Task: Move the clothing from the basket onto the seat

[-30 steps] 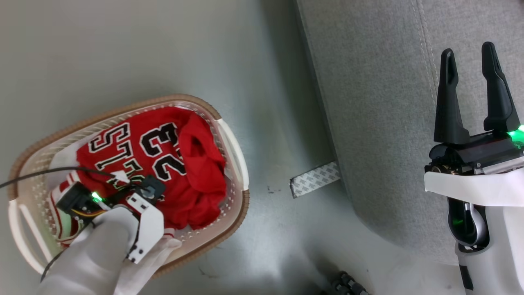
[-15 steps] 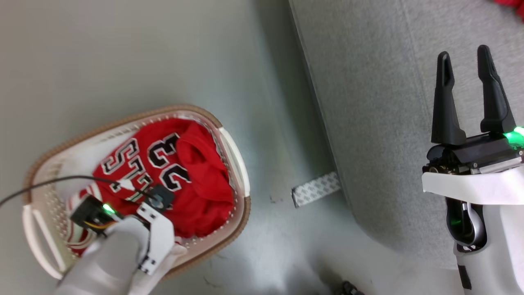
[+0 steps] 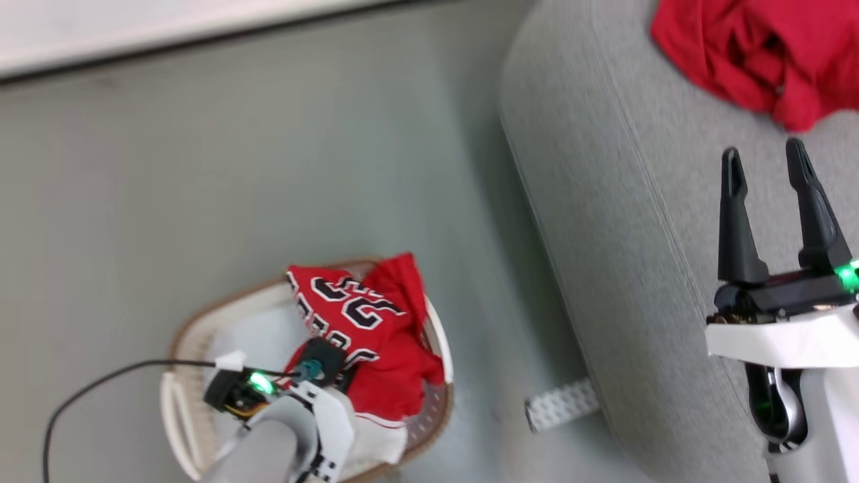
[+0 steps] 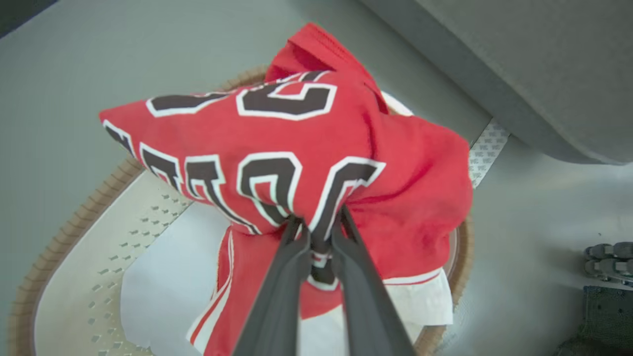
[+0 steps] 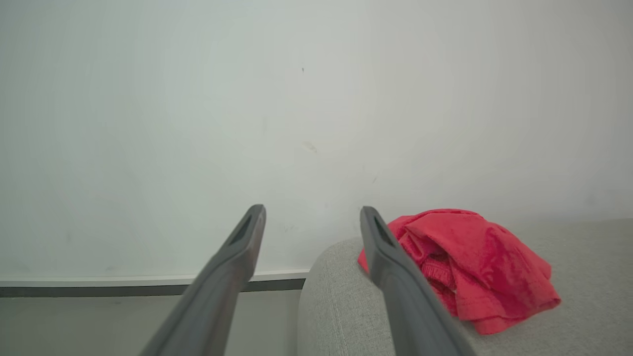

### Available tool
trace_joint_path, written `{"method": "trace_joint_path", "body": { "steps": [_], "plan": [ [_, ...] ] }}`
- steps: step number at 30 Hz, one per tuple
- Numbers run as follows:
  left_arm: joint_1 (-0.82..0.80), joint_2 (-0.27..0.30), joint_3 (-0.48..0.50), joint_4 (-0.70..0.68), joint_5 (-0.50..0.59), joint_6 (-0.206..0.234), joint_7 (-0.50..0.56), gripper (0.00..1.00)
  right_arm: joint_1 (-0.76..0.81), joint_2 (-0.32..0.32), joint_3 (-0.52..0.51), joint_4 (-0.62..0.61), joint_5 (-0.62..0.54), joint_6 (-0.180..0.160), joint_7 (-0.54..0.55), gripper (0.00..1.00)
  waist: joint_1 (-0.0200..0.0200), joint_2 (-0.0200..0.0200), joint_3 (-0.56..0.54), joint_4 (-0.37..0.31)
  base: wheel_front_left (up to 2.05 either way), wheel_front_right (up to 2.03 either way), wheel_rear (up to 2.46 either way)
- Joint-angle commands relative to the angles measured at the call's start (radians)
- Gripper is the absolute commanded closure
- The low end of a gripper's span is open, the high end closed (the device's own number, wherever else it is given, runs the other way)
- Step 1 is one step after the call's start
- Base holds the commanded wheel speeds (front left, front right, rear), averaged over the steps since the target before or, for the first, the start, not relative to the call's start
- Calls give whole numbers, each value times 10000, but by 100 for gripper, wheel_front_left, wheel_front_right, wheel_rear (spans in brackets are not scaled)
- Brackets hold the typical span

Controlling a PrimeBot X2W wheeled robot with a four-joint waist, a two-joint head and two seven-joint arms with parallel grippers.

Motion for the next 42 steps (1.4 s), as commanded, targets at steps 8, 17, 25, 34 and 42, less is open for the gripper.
{"method": "trace_joint_path", "body": {
  "steps": [8, 17, 25, 34, 42],
  "plan": [
    [1157, -176, -88, -2752, -1409, -22, -75, 100, 728, -397, -78, 192, -160, -26, 8, 0, 0, 0, -2421, 1498, 0, 0, 0],
    [1845, -189, 13, -5111, -2284, -11, -76, 100, 1572, -543, 171, 560, -100, -26, 8, 0, 0, 0, -4080, 2189, 0, 0, 0],
    [1569, -42, 433, -6546, -2635, -10, -75, 100, 2046, -415, 789, 759, 31, -26, 8, 0, 0, 0, -4676, 2554, 0, 0, 0],
    [1316, 334, 835, -8274, -3339, 96, 352, 100, 2386, -260, 1312, 817, 161, -26, 8, 0, 0, 0, -4936, 2711, 0, 0, 0],
    [1760, 614, 950, -9755, -3588, 389, 950, 100, 2347, -231, 1579, 771, 309, -26, 8, 0, 0, 0, -4942, 2755, 0, 0, 0]
  ]
}}
